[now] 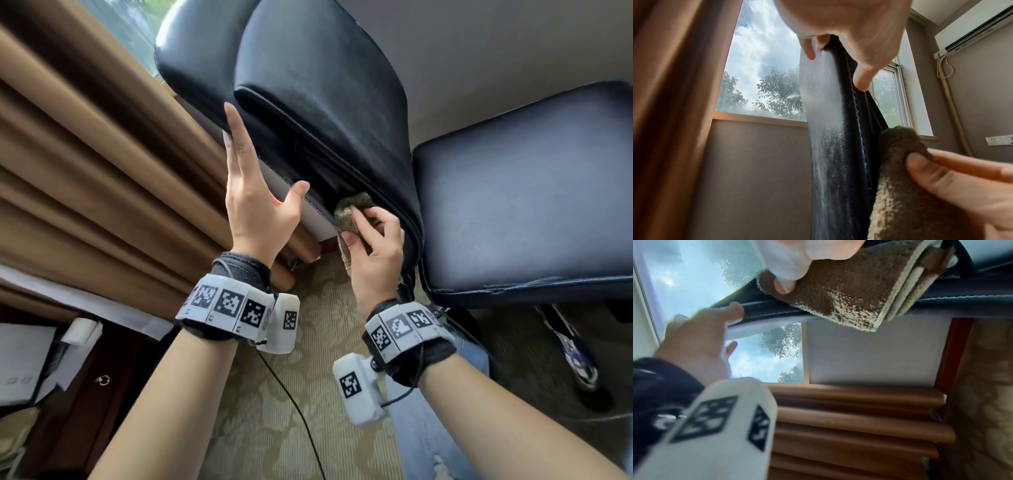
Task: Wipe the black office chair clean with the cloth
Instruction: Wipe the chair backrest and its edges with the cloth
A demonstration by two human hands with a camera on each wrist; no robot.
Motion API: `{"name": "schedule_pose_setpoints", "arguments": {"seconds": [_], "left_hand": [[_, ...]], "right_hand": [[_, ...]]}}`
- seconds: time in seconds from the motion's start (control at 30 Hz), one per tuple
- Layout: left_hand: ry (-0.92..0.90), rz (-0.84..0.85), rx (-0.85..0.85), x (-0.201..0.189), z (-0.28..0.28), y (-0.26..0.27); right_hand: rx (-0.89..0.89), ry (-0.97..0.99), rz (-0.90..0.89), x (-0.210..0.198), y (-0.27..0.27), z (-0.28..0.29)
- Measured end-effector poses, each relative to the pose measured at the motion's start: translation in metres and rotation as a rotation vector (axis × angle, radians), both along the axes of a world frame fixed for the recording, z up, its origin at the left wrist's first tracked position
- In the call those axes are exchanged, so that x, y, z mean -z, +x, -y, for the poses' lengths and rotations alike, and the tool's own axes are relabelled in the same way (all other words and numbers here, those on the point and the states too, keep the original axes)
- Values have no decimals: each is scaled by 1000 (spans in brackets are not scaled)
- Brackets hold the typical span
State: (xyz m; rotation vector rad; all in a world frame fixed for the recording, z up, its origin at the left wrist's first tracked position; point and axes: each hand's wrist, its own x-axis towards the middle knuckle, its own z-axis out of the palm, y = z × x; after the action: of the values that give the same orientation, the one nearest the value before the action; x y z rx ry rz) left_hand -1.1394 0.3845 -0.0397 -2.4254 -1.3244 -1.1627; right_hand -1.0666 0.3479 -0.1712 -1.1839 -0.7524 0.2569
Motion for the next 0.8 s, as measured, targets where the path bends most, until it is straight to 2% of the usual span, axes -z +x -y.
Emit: {"name": "schedule_pose_setpoints", "arguments": {"seconds": [0.1, 0.23, 0.33, 0.5, 0.67, 0.8], "left_hand": [[1, 4, -3, 0, 1, -1], [17, 7, 8, 1, 5, 2], [4, 33, 11, 3, 7, 3], [6, 27, 8, 1, 7, 5], [9, 13, -1, 0, 5, 3], [57, 4, 8, 1, 4, 3]], "right_hand": [[-1, 57, -40, -10, 3, 12], [1, 90, 140, -27, 1, 5], [20, 81, 207, -18, -4, -3], [26, 72, 173, 1, 0, -3], [-12, -70, 77, 34, 7, 5], [-91, -137, -37, 35, 13, 10]]}}
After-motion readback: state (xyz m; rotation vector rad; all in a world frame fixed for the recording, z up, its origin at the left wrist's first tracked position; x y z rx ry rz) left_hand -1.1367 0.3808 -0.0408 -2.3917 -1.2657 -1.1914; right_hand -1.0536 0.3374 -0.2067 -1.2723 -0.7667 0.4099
